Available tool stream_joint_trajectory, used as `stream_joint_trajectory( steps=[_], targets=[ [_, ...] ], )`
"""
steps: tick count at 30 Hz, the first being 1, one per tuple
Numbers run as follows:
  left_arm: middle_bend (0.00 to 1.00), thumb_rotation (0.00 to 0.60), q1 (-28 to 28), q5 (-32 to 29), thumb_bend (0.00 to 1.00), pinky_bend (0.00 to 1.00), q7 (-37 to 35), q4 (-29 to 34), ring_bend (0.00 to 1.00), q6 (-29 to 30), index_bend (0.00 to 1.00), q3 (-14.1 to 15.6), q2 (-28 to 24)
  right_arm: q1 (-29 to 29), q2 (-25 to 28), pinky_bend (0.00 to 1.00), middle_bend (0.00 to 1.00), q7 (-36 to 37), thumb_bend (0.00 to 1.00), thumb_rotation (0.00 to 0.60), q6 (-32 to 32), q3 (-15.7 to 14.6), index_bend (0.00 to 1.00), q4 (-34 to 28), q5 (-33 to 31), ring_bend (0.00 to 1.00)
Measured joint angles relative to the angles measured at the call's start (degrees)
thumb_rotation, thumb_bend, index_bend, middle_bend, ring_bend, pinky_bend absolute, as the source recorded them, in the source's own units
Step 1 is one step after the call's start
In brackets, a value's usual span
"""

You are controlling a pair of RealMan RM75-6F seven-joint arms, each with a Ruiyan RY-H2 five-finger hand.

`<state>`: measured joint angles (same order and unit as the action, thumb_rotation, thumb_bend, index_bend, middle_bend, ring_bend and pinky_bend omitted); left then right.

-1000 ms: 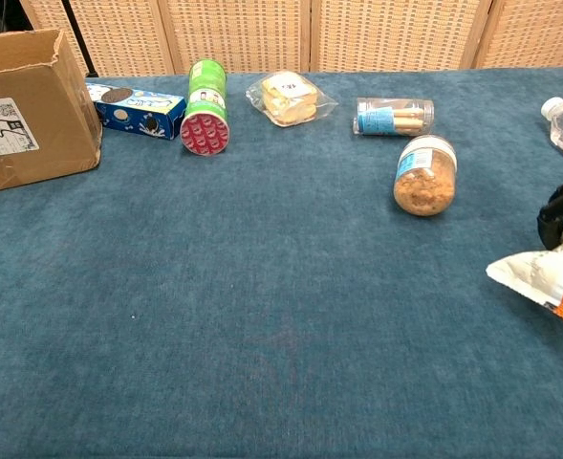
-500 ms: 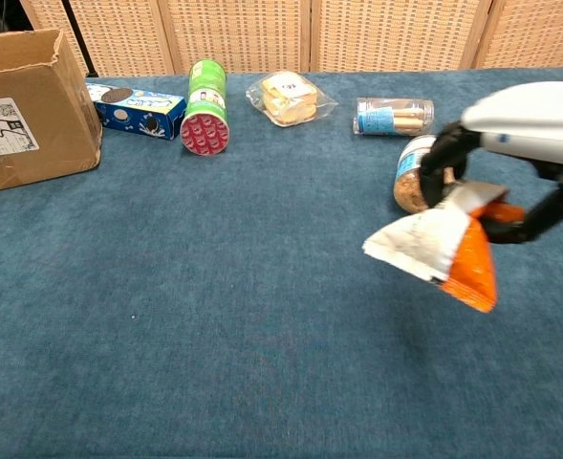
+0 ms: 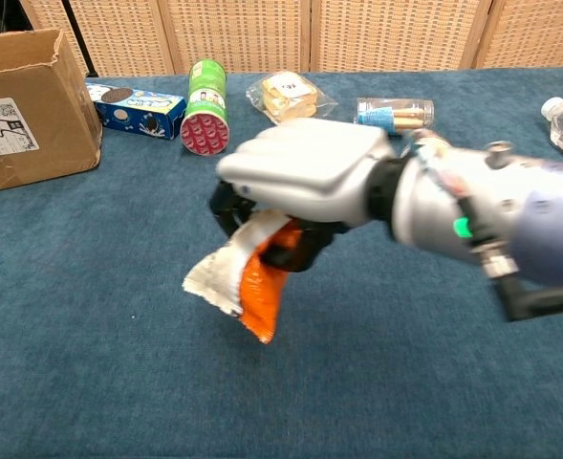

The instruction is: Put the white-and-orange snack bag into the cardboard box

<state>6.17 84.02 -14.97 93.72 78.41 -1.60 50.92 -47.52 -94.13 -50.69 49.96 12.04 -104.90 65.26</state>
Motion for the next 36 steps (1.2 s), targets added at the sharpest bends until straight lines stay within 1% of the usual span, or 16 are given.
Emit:
stream_joint_trajectory(
  steps=[1, 2, 3, 4, 8, 11, 13, 16, 20, 22, 25, 26, 28, 30, 34, 36],
  targets=[
    [0.00, 0.600, 0.1, 0.0, 0.00, 0.00, 0.0, 0.0, 0.00, -0.1, 0.00, 0.0, 0.0, -0.6, -1.3, 0.31, 0.27, -1.3, 0.08, 0.600, 0.8, 0.3, 0.31, 0.3, -1.6, 0.17],
    [0.00, 0.600, 0.1, -0.1, 0.00, 0.00, -0.1, 0.0, 0.00, -0.3, 0.00, 0.0, 0.0, -1.3, -2.6, 0.26, 0.17, -2.5, 0.03, 0.600, 2.0, 0.7, 0.20, 0.7, -3.6, 0.10],
    [0.00, 0.600, 0.2, -0.1, 0.00, 0.00, -0.1, -0.1, 0.00, -0.5, 0.00, 0.0, -0.1, -1.7, -3.4, 0.19, 0.06, -3.3, 0.00, 0.600, 2.9, 1.0, 0.07, 0.8, -5.0, 0.02],
    [0.00, 0.600, 0.3, -0.1, 0.00, 0.00, -0.2, -0.1, 0.00, -0.5, 0.00, 0.0, -0.1, -2.0, -4.0, 0.12, 0.00, -4.0, 0.00, 0.600, 3.7, 1.2, 0.01, 0.9, -6.5, 0.00],
    [0.00, 0.600, 0.4, -0.1, 0.00, 0.00, 0.0, 0.0, 0.00, -0.9, 0.00, 0.1, 0.0, -2.8, -5.1, 0.05, 0.00, -6.9, 0.00, 0.600, 7.7, 2.2, 0.00, -0.6, -13.8, 0.00],
    [0.00, 0.600, 0.4, 0.1, 0.00, 0.00, 0.2, 0.1, 0.00, -0.8, 0.00, 0.2, 0.0, -3.3, -5.3, 0.04, 0.00, -8.7, 0.00, 0.600, 12.0, 3.0, 0.00, -2.3, -16.7, 0.00],
    [0.00, 0.600, 0.4, 0.2, 0.00, 0.00, 0.5, 0.1, 0.00, -0.5, 0.00, 0.2, 0.1, -3.4, -4.8, 0.03, 0.00, -9.4, 0.00, 0.600, 14.2, 3.4, 0.00, -3.9, -16.8, 0.00],
    [0.00, 0.600, 0.4, 1.0, 0.00, 0.00, 0.6, -0.1, 0.00, 0.0, 0.00, 0.3, 0.4, -3.0, -2.3, 0.03, 0.00, -9.5, 0.00, 0.600, 15.9, 3.6, 0.00, -7.5, -16.3, 0.00],
    [0.00, 0.600, 0.6, 4.0, 0.00, 0.00, -0.1, -1.1, 0.00, 1.1, 0.00, 0.6, 1.0, -1.0, 4.2, 0.03, 0.00, -8.4, 0.00, 0.600, 18.0, 3.1, 0.00, -12.9, -13.5, 0.00],
    [0.00, 0.600, 0.8, 6.6, 0.00, 0.00, -0.5, -1.9, 0.00, 1.9, 0.00, 1.0, 1.4, 1.0, 8.9, 0.03, 0.00, -6.4, 0.00, 0.600, 19.1, 2.5, 0.00, -15.2, -10.6, 0.00],
    [0.00, 0.600, 1.4, 10.8, 0.00, 0.00, -0.7, -2.9, 0.00, 3.0, 0.00, 1.7, 2.2, 4.7, 16.4, 0.03, 0.00, -0.6, 0.00, 0.600, 20.7, 1.3, 0.00, -16.8, -5.5, 0.00],
    [0.00, 0.600, 1.6, 11.9, 0.00, 0.00, -0.6, -3.2, 0.00, 3.3, 0.00, 1.9, 2.4, 6.3, 19.3, 0.03, 0.00, 2.5, 0.00, 0.600, 21.3, 0.8, 0.00, -16.8, -3.5, 0.00],
    [0.00, 0.600, 2.3, 14.0, 0.00, 0.00, 0.5, -3.3, 0.00, 3.5, 0.00, 2.3, 2.9, 8.7, 22.8, 0.02, 0.00, 8.1, 0.00, 0.600, 22.1, -0.1, 0.00, -16.1, -0.6, 0.00],
    [0.00, 0.600, 3.1, 15.1, 0.00, 0.00, 2.4, -3.1, 0.00, 3.2, 0.00, 2.5, 3.3, 11.3, 25.7, 0.01, 0.00, 15.8, 0.00, 0.600, 23.2, -1.2, 0.00, -13.8, 2.7, 0.00],
    [0.00, 0.600, 5.3, 17.8, 0.00, 0.00, 6.9, -1.4, 0.00, 1.5, 0.00, 2.7, 3.7, 16.0, 29.3, 0.01, 0.00, 32.2, 0.00, 0.600, 25.3, -3.0, 0.00, -5.5, 7.9, 0.00],
    [0.00, 0.600, 6.9, 19.7, 0.00, 0.00, 9.5, -0.1, 0.00, 0.2, 0.00, 2.7, 4.1, 18.6, 30.4, 0.01, 0.00, 41.3, 0.00, 0.600, 26.7, -3.9, 0.00, 1.2, 9.9, 0.00]
  ],
)
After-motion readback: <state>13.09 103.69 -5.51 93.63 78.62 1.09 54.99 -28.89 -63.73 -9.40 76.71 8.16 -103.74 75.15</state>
